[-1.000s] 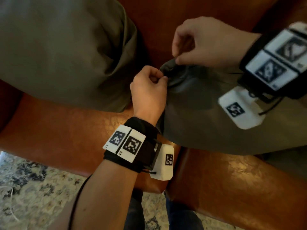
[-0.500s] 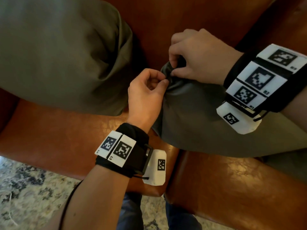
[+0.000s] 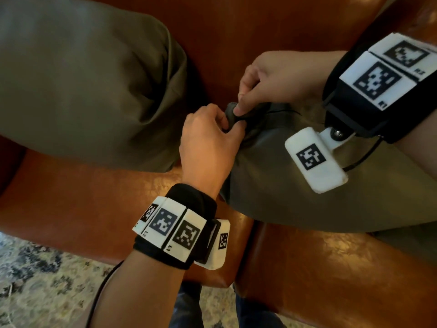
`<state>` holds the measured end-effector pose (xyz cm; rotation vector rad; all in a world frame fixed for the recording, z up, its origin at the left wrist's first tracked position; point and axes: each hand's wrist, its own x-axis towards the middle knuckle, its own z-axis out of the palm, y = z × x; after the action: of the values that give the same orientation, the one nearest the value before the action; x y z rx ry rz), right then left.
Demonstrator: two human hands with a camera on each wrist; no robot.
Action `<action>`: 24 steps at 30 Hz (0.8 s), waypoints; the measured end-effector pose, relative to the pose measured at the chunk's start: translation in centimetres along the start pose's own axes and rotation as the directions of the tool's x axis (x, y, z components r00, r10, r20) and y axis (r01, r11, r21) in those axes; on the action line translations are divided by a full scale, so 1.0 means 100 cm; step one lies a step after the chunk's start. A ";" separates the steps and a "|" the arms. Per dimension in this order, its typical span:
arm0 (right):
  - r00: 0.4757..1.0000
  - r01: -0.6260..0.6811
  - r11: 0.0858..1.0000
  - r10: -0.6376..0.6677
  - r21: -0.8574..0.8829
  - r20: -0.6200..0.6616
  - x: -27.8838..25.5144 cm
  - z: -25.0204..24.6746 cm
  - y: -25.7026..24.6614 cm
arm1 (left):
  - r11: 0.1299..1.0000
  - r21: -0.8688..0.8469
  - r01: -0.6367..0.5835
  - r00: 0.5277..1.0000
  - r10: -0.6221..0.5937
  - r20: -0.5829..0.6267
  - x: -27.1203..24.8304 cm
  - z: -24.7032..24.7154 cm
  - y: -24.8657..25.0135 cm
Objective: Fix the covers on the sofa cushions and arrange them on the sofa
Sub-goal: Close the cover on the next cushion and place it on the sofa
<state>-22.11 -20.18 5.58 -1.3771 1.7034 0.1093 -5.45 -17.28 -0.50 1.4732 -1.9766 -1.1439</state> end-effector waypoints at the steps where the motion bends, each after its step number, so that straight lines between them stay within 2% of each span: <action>1: 1.000 -0.015 1.000 0.015 0.022 0.012 0.000 -0.001 0.000 | 0.999 -0.037 0.026 1.000 -0.025 0.017 0.002 -0.001 0.002; 5: 0.999 -0.044 0.994 0.046 0.099 -0.015 0.002 -0.001 0.004 | 0.967 -0.195 0.162 0.985 -0.147 0.090 0.008 -0.005 0.006; 8: 0.993 0.002 0.990 0.014 0.138 -0.120 0.003 0.007 0.006 | 0.931 -0.288 0.222 0.974 -0.196 0.118 0.013 -0.007 0.007; 10: 0.978 0.066 0.984 -0.031 0.164 -0.208 0.001 0.012 0.009 | 0.883 -0.378 0.277 0.960 -0.236 0.152 0.014 -0.008 0.008; 13: 0.960 0.119 0.974 -0.064 0.192 -0.274 -0.006 0.019 0.015 | 0.786 -0.500 0.362 0.932 -0.296 0.208 0.012 -0.009 0.010; 16: 0.927 0.147 0.969 -0.065 0.199 -0.369 -0.012 0.025 0.021 | 0.865 -0.399 0.306 0.952 -0.270 0.144 0.005 -0.002 0.011; 18: 0.883 0.149 0.968 -0.039 0.200 -0.467 -0.018 0.030 0.025 | 0.901 -0.326 0.285 0.958 -0.259 0.119 0.000 0.002 0.013; 21: 0.812 0.103 0.982 0.009 0.158 -0.583 -0.037 0.042 0.033 | 0.899 -0.351 0.263 0.965 -0.243 0.101 0.003 0.001 0.015; 24: 0.770 -0.012 0.994 0.077 0.106 -0.634 -0.066 0.065 0.050 | 0.851 -0.450 0.271 0.962 -0.254 0.099 0.006 0.003 0.015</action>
<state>-22.64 -9.81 4.07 -1.3865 2.2644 -0.4699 -6.72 -17.59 0.48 1.4893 -1.4043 -1.6321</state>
